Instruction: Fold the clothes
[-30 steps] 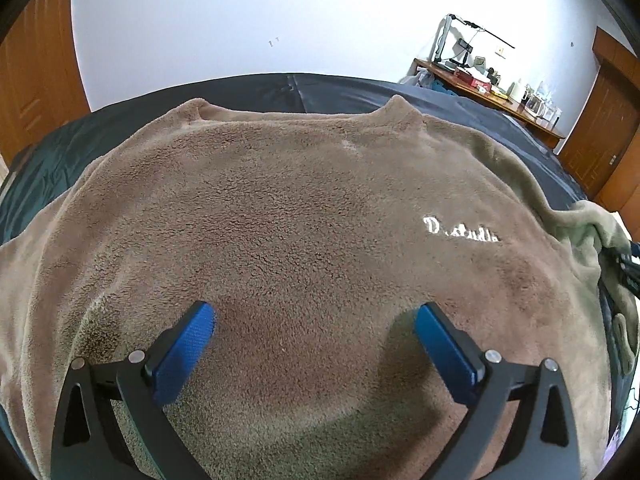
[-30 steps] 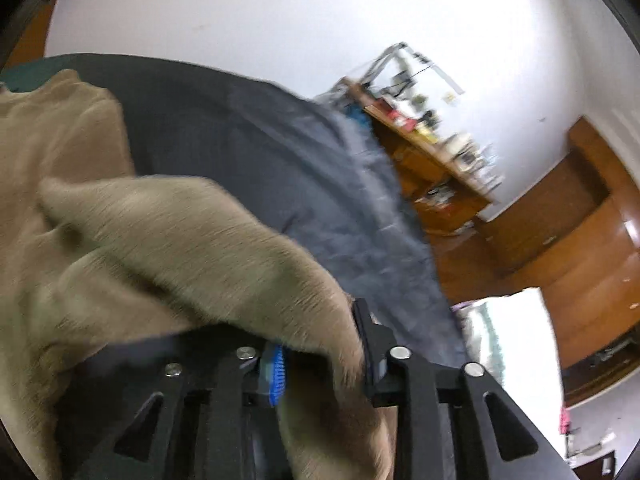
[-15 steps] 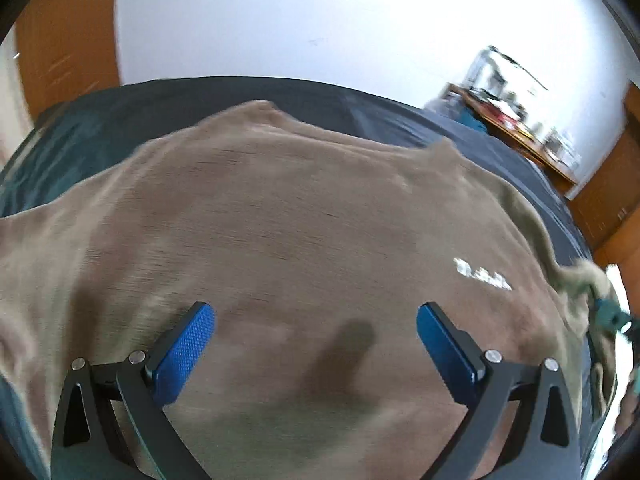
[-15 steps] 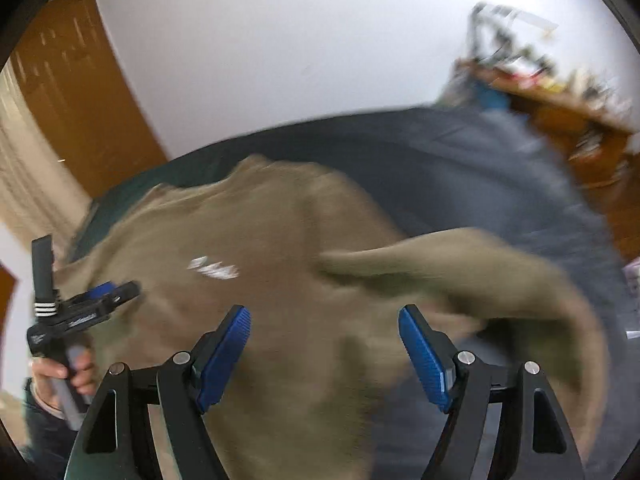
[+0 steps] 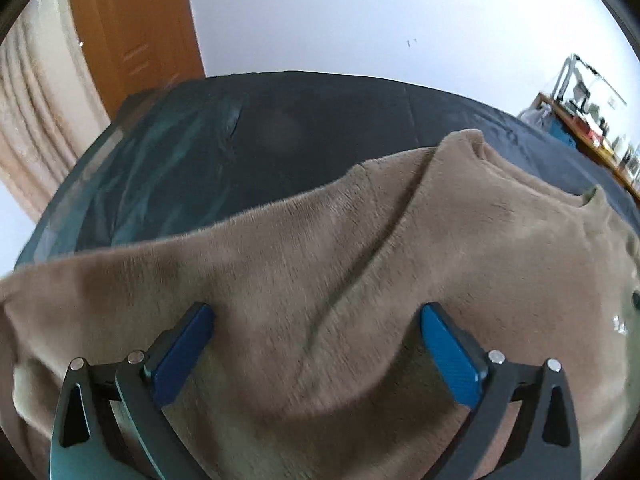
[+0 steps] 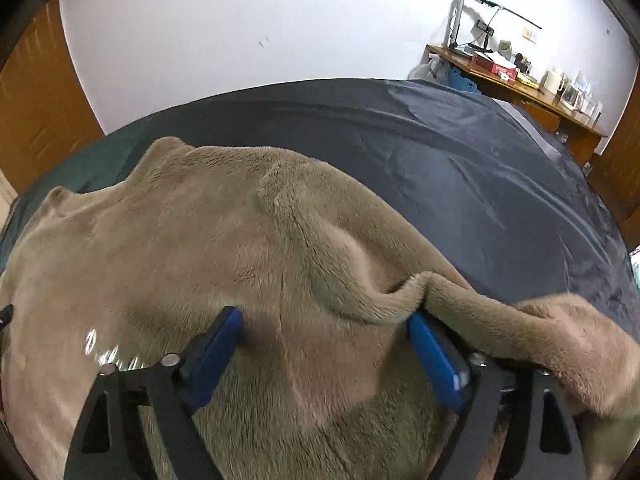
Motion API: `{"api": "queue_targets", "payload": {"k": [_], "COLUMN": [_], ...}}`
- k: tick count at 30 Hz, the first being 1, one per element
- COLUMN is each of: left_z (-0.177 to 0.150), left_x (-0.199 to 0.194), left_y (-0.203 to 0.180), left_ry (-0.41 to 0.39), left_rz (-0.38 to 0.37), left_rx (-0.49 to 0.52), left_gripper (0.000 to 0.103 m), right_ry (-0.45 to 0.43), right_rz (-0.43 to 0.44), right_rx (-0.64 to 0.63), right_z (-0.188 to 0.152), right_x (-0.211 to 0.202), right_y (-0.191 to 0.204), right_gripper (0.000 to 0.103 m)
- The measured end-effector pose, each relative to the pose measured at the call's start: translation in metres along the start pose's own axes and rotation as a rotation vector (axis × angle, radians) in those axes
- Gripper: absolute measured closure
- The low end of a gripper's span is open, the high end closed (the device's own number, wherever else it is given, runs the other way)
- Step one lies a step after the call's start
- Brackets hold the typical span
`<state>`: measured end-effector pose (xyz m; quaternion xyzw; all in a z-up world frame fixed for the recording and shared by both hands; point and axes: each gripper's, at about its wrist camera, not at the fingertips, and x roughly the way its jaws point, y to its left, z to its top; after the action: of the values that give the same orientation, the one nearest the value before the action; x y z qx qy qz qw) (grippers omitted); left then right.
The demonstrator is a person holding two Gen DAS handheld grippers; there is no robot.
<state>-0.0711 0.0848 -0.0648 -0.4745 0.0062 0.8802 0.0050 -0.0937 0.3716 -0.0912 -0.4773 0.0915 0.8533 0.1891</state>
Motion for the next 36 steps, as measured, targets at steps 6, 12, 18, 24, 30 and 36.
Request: {"api": "queue_targets", "payload": {"k": [6, 12, 18, 24, 30, 36], "left_z": [0.018, 0.035, 0.038, 0.037, 0.027, -0.011], "left_x": [0.013, 0.024, 0.026, 0.022, 0.006, -0.051], "left_y": [0.003, 0.008, 0.007, 0.008, 0.005, -0.027], "left_ry": [-0.018, -0.026, -0.032, -0.024, 0.018, -0.015], "left_rz": [-0.009, -0.008, -0.005, -0.003, 0.006, -0.089], "left_rx": [0.008, 0.004, 0.001, 0.002, -0.023, 0.086], "left_gripper": [0.0, 0.0, 0.0, 0.0, 0.0, 0.0], "right_ry": [-0.038, -0.057, -0.064, -0.051, -0.107, -0.037], "right_rz": [-0.025, -0.017, -0.028, 0.0, 0.093, 0.295], "right_rx": [-0.005, 0.032, 0.047, 0.038, 0.007, -0.118], "right_z": [0.02, 0.04, 0.045, 0.037, -0.003, -0.066], "right_x": [0.015, 0.031, 0.035, 0.026, -0.045, -0.091], "right_y": [-0.002, -0.011, -0.01, -0.015, -0.024, -0.019], "right_gripper": [0.0, 0.0, 0.0, 0.0, 0.0, 0.0]}}
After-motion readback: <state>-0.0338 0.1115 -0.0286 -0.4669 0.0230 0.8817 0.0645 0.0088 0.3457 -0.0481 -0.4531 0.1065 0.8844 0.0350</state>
